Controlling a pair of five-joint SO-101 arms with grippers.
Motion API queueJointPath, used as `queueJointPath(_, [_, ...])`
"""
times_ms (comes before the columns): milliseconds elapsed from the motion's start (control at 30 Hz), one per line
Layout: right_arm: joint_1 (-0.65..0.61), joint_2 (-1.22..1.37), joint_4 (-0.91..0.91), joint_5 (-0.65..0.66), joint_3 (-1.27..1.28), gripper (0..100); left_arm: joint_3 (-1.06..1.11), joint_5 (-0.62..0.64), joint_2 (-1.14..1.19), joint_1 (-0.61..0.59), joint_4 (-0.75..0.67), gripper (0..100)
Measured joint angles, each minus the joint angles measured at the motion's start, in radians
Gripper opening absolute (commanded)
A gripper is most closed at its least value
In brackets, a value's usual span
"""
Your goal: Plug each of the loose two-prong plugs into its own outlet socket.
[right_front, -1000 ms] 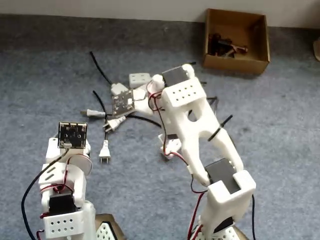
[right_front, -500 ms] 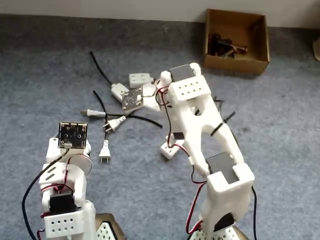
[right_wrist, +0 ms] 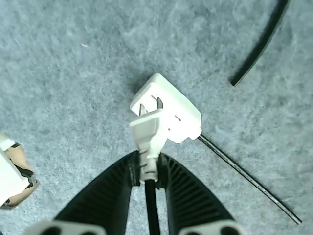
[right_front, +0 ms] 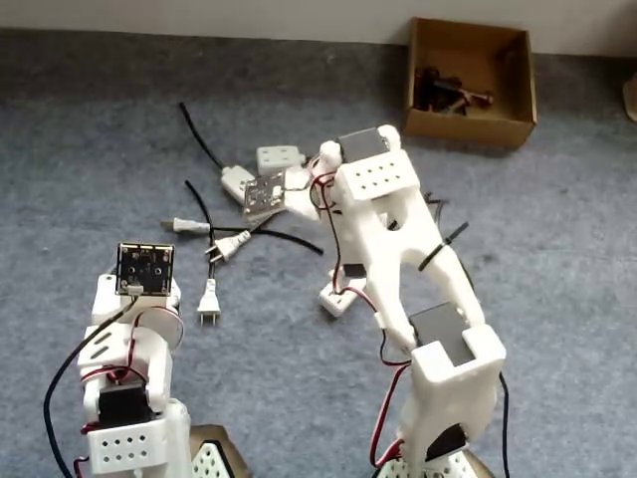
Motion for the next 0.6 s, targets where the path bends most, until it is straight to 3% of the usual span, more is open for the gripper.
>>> queueJointPath(233, [-0.014, 0.000, 0.000, 0.006, 0.000, 0.5, 0.015, -0.003, 0.000, 0.000, -0.080, 1])
queueJointPath(600, [-0.017, 0.000, 0.000, 0.014, 0.000, 0.5, 0.018, -0.003, 0.000, 0.000, -0.091, 1])
